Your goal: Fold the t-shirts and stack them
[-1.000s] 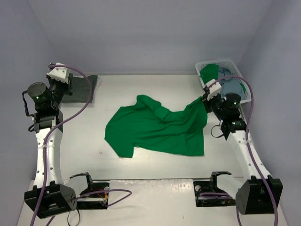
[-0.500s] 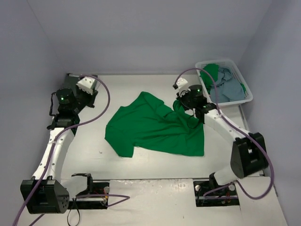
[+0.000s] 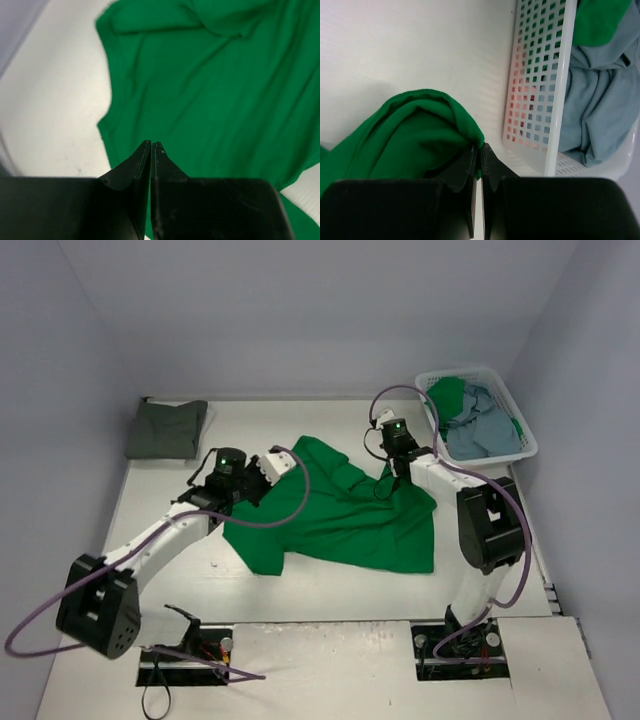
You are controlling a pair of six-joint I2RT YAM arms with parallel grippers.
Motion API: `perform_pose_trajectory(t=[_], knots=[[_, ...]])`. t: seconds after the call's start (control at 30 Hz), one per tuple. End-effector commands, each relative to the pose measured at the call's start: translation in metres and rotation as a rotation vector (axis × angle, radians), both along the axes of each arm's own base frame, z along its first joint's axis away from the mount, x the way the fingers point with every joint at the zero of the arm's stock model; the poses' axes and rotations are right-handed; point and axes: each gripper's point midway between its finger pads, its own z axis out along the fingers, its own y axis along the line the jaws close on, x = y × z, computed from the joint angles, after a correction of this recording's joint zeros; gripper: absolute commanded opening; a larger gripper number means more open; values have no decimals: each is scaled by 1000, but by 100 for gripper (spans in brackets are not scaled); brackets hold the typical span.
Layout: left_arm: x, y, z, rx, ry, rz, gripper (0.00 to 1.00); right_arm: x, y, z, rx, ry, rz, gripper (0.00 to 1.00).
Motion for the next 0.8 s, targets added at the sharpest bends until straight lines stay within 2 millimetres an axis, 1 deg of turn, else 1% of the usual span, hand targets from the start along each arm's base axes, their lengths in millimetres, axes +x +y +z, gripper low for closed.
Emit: perform_pose_trajectory(t=[0.0, 0.03, 0.07, 0.1, 0.13, 0.2, 0.23, 0.27, 0.3, 0.33, 0.4, 0.47, 0.5, 0.53, 0.57, 0.6, 0.63, 0.67, 0.7, 0.73, 0.77], knots=[[20, -15, 16, 58, -59, -58, 0, 7, -25, 20, -120, -49, -109, 0], [26, -18, 1, 78, -32, -59, 0, 8, -29, 17, -131, -40, -119, 0], [31, -19, -3, 93, -30, -59, 0, 8, -33, 5, -167, -10, -126, 1], [36, -20, -3, 102, -36, -59, 0, 9, -38, 1, -193, 3, -137, 1], [46, -22, -10, 113, -45, -55, 0, 8, -48, -12, -247, 46, -153, 4], [57, -27, -21, 130, -30, -59, 0, 9, -56, -21, -279, 76, -169, 9], [61, -28, -25, 140, -23, -58, 0, 8, -65, -26, -298, 95, -185, 14], [65, -29, -29, 147, -17, -58, 0, 6, -69, -32, -315, 111, -194, 16], [69, -29, -43, 166, 9, -55, 0, 6, -73, -34, -327, 124, -193, 17], [75, -31, -42, 172, 5, -58, 0, 5, -78, -35, -338, 132, -202, 22], [81, -33, -52, 186, 22, -56, 0, 2, -94, -40, -369, 159, -232, 24], [88, -36, -64, 199, 45, -56, 0, 0, -106, -43, -392, 188, -248, 32], [90, -37, -74, 207, 65, -57, 0, -2, -109, -44, -398, 198, -253, 35], [94, -39, -73, 202, 61, -56, 0, -3, -112, -44, -394, 205, -255, 42], [96, -41, -76, 202, 67, -57, 0, -3, -114, -39, -385, 194, -262, 47], [97, -42, -84, 207, 82, -57, 0, -4, -117, -36, -375, 190, -270, 53], [99, -42, -86, 208, 86, -52, 0, -3, -115, -35, -349, 185, -260, 59], [103, -43, -85, 207, 82, -47, 0, -2, -116, -24, -322, 168, -271, 60], [104, -43, -90, 214, 93, -46, 0, -2, -118, -18, -307, 155, -279, 65], [105, -43, -92, 214, 96, -45, 0, -2, -117, -13, -287, 148, -272, 68], [108, -44, -90, 216, 91, -40, 0, 2, -116, 3, -256, 105, -280, 68]])
